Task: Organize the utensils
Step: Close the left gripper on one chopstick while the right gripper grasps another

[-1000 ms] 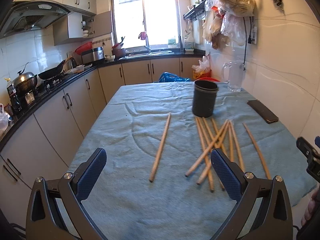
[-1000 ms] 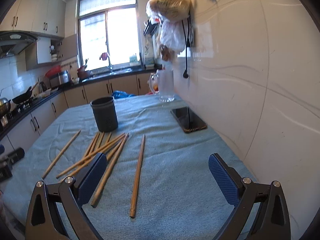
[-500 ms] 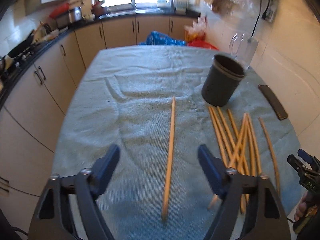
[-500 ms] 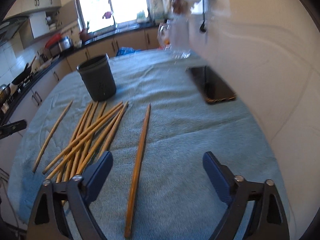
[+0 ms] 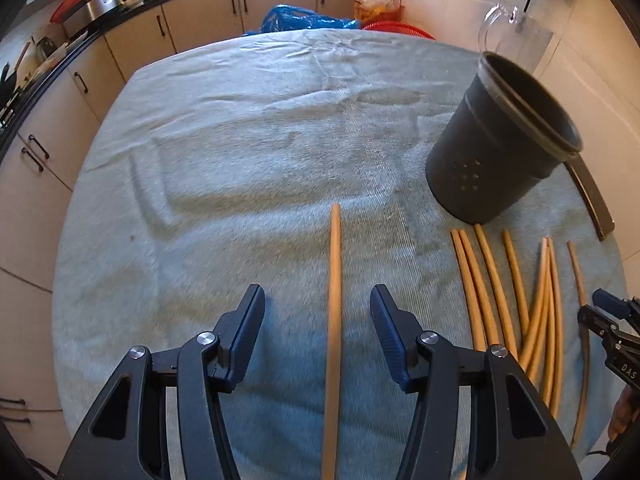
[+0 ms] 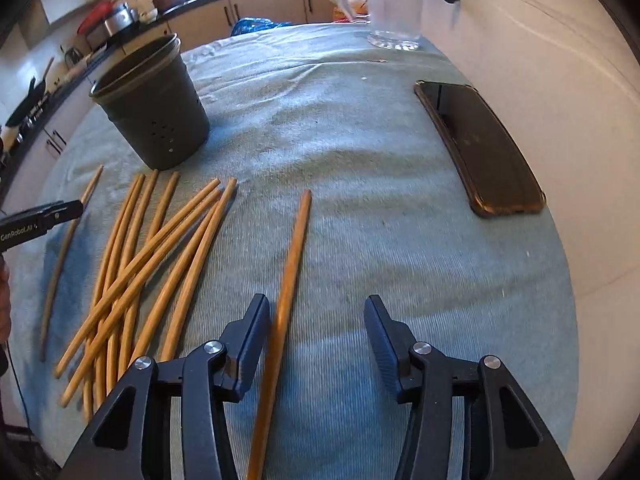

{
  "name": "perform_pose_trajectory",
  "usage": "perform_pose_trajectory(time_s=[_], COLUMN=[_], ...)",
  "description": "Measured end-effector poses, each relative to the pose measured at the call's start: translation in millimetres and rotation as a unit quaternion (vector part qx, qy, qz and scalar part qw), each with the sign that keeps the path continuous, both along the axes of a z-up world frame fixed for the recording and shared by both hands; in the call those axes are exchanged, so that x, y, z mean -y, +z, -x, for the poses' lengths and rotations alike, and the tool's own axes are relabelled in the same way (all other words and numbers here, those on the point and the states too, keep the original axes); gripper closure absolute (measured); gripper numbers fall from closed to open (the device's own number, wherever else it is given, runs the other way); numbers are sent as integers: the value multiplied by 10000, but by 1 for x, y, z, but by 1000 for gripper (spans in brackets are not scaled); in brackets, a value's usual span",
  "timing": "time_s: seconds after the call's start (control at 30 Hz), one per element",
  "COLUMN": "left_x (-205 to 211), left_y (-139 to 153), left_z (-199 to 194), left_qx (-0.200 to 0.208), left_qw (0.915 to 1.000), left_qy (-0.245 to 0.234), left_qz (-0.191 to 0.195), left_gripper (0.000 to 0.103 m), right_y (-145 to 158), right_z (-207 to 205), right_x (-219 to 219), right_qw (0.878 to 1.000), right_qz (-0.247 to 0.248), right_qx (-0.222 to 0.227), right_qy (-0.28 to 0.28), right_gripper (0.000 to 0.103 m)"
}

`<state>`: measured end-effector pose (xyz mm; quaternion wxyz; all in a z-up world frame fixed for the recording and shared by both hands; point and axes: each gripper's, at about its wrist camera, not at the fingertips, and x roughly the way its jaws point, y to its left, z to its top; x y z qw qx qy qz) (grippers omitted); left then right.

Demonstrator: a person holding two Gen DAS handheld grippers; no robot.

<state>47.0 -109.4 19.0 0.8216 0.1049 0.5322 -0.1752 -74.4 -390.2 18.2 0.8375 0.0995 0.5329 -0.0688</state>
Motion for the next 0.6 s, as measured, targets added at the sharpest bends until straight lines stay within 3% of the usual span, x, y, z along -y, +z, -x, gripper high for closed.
perform_pose_trajectory(time_s=[0.17, 0.27, 0.37, 0.4, 0.43, 0.5, 0.6], left_x=[5, 8, 7, 8, 7, 1, -1], left_y=[-7, -8, -6, -6, -5, -2, 3], left_z=[-11, -12, -5, -6, -7, -6, -5], left_qx=[-23, 25, 162, 168, 127, 70, 120], left_qw=[10000, 10000, 9997, 9998, 9998, 9999, 9996], left_qy=[-7, -85, -135, -145, -126, -8, 153], left_qz=[9, -23, -81, -21, 47, 127, 197], left_gripper=[49, 51, 74, 90, 97, 97, 97], right_y=[0, 1, 2, 2, 1, 1, 2], right_z=[-17, -27, -34, -35, -35, -36, -34], right_x=[-4, -6, -9, -9, -9, -9, -6], right_qw=[9997, 9995, 9995, 9996, 9997, 9997, 9999], right_qz=[186, 187, 182, 181, 176, 170, 66], right_qx=[-124, -164, -158, -136, -118, -74, -46], right_qy=[128, 176, 188, 169, 152, 145, 137], right_gripper=[54, 61, 72, 78, 82, 93, 95])
